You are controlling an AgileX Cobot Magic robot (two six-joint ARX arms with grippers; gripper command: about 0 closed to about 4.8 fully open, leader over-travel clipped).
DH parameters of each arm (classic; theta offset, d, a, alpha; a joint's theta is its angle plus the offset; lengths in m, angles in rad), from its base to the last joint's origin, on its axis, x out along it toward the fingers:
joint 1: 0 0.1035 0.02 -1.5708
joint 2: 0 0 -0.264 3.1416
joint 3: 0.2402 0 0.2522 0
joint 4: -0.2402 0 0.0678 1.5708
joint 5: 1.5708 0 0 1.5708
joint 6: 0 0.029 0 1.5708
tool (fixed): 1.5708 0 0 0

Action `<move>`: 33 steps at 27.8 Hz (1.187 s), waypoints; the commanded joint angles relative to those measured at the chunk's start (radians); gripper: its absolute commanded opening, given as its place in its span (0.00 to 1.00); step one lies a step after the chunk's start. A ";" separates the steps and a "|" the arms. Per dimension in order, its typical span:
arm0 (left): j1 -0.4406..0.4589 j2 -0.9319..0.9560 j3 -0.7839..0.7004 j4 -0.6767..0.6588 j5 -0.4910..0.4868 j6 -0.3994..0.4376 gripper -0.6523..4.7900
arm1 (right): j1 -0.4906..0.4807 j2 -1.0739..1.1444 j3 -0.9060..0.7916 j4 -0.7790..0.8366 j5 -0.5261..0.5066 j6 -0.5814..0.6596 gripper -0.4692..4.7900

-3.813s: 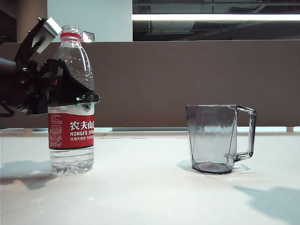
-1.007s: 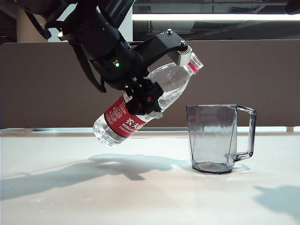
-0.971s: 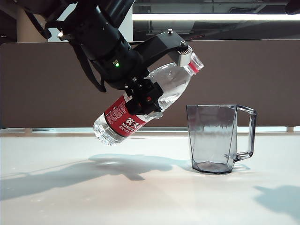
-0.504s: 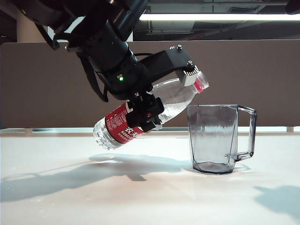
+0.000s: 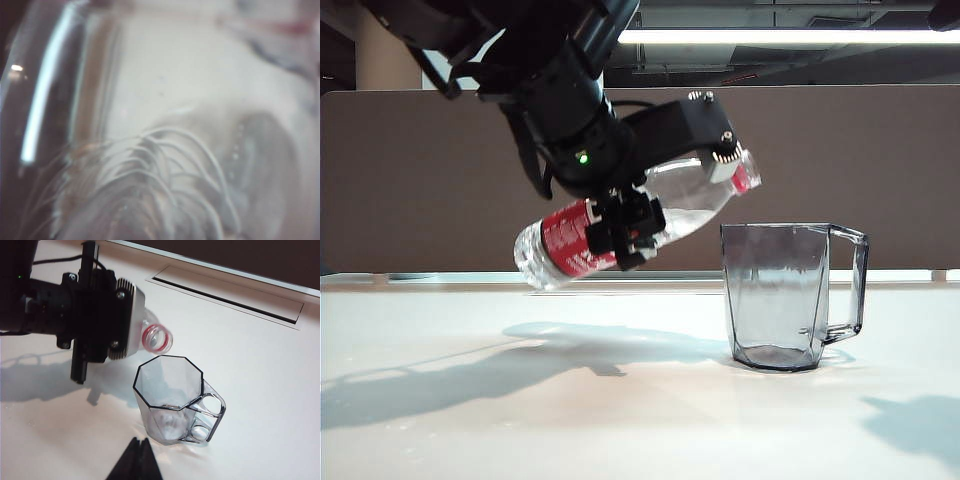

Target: Pick up the mineral water bottle with the left hand on the table and pour water into the mug until it's half full.

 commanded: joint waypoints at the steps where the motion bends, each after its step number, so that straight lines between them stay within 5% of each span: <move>1: -0.001 -0.010 0.043 0.050 -0.016 0.065 0.52 | 0.000 -0.001 0.005 0.018 0.002 0.002 0.08; 33: -0.008 -0.010 0.079 0.035 -0.038 0.347 0.51 | 0.000 -0.001 0.005 0.018 0.002 -0.004 0.08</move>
